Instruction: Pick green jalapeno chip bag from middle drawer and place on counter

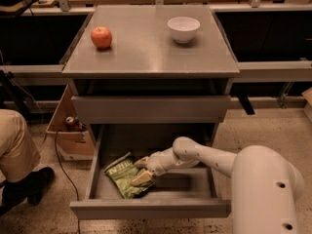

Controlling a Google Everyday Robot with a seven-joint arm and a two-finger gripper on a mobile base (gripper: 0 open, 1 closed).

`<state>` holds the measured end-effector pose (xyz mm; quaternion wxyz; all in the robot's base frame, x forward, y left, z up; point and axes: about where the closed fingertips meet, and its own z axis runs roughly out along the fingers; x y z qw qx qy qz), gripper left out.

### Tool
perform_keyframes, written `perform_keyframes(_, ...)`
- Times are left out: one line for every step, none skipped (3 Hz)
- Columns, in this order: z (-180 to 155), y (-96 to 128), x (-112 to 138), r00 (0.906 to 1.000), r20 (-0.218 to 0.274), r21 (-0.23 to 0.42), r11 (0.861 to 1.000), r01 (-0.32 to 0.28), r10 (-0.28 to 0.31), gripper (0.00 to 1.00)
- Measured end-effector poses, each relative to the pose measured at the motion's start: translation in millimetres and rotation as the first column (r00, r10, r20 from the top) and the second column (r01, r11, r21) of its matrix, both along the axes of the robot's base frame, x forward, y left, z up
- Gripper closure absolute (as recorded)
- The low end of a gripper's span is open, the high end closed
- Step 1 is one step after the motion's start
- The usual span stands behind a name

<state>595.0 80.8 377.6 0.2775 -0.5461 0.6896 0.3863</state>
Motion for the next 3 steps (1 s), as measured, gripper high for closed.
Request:
perform_keyframes(11.7, 5.2, -6.4, 0.9998, 0.012, 0.015, 1.0, -0.016, 0.016, 0.67)
perform_keyframes(21.5, 8.7, -9.0, 0.9994, 0.025, 0.027, 0.999, -0.025, 0.025, 0.9)
perform_keyframes(31.5, 8.7, -9.9, 0.999, 0.039, 0.033, 0.999, -0.023, 0.022, 1.0)
